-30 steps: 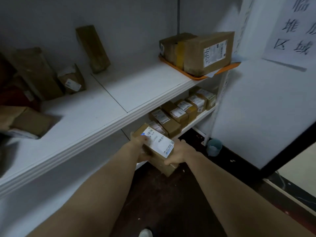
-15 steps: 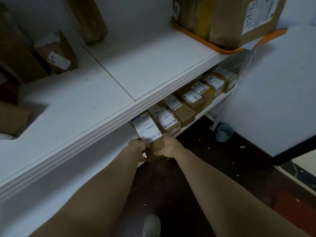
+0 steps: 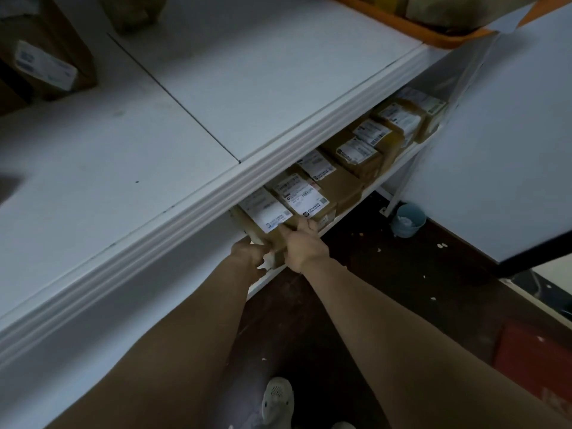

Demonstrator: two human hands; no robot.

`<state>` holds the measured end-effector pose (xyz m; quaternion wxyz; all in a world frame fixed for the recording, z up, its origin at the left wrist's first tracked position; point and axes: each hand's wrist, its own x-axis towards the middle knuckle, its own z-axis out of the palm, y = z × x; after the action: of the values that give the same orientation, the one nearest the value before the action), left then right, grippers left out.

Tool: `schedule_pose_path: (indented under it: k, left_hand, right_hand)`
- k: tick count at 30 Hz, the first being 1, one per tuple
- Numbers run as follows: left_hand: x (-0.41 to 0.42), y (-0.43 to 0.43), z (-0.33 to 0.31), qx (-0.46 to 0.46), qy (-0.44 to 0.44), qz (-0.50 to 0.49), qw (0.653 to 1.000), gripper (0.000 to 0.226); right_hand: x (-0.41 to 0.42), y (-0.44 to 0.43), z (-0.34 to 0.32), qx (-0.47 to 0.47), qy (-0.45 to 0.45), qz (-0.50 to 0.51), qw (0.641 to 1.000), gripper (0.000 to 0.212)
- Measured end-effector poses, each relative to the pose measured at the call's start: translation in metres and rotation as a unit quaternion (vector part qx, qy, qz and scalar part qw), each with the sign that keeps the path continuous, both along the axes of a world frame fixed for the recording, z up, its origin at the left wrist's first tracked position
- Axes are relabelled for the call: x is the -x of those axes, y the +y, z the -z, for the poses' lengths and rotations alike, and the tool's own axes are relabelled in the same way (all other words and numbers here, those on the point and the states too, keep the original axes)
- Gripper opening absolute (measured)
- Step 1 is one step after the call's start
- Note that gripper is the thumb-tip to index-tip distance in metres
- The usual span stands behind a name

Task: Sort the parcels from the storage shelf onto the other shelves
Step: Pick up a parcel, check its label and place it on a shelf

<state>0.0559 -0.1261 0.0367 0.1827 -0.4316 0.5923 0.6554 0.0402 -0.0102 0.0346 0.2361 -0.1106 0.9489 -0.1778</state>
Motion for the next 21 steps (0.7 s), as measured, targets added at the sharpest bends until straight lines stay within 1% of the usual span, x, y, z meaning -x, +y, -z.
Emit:
schedule_pose_path:
  k: [2, 3, 4, 6, 8, 9, 10, 13, 15, 18, 21]
  left_hand:
    - [0.002, 0.002, 0.004, 0.002, 0.003, -0.003, 1.000, 0.067]
    - [0.003, 0.003, 0.004, -0.002, 0.004, -0.006, 1.000, 0.064]
    - [0.004, 0.004, 0.003, -0.006, 0.007, -0.007, 1.000, 0.056]
    - [0.008, 0.005, 0.006, 0.007, 0.005, 0.006, 1.000, 0.025]
    - [0.012, 0.004, 0.010, 0.026, -0.004, 0.022, 0.999, 0.030]
    - [0.015, 0.003, 0.012, 0.038, -0.005, 0.032, 0.999, 0.025]
    - [0.016, 0.003, 0.013, 0.047, -0.003, 0.041, 0.998, 0.020]
    - [0.018, 0.002, 0.017, 0.050, 0.008, 0.059, 0.997, 0.037]
    - [0.016, 0.003, 0.015, 0.059, 0.003, 0.075, 0.995, 0.039]
    - [0.008, 0.013, -0.002, 0.076, -0.008, 0.088, 0.993, 0.037]
    - [-0.001, 0.032, -0.023, 0.086, -0.009, 0.107, 0.991, 0.037]
  right_hand:
    - [-0.001, 0.000, 0.004, -0.024, 0.023, -0.020, 0.999, 0.061]
    - [-0.001, 0.000, 0.006, -0.029, 0.027, -0.026, 0.999, 0.062]
    - [-0.001, 0.000, 0.006, -0.031, 0.027, -0.032, 0.999, 0.063]
    - [0.001, 0.001, 0.005, -0.025, 0.016, -0.035, 0.999, 0.062]
    - [0.004, 0.002, 0.004, -0.018, 0.004, -0.027, 0.999, 0.059]
    - [0.006, 0.002, 0.003, -0.019, 0.003, -0.027, 0.999, 0.060]
    - [0.008, 0.002, 0.004, -0.026, 0.003, -0.032, 0.999, 0.065]
    - [0.011, -0.001, 0.007, -0.030, -0.015, -0.046, 0.998, 0.083]
    - [0.010, -0.001, 0.005, -0.024, -0.026, -0.050, 0.998, 0.088]
    - [0.004, 0.003, -0.006, -0.019, -0.020, -0.052, 0.998, 0.083]
    - [-0.004, 0.014, -0.029, -0.026, -0.021, -0.034, 0.999, 0.072]
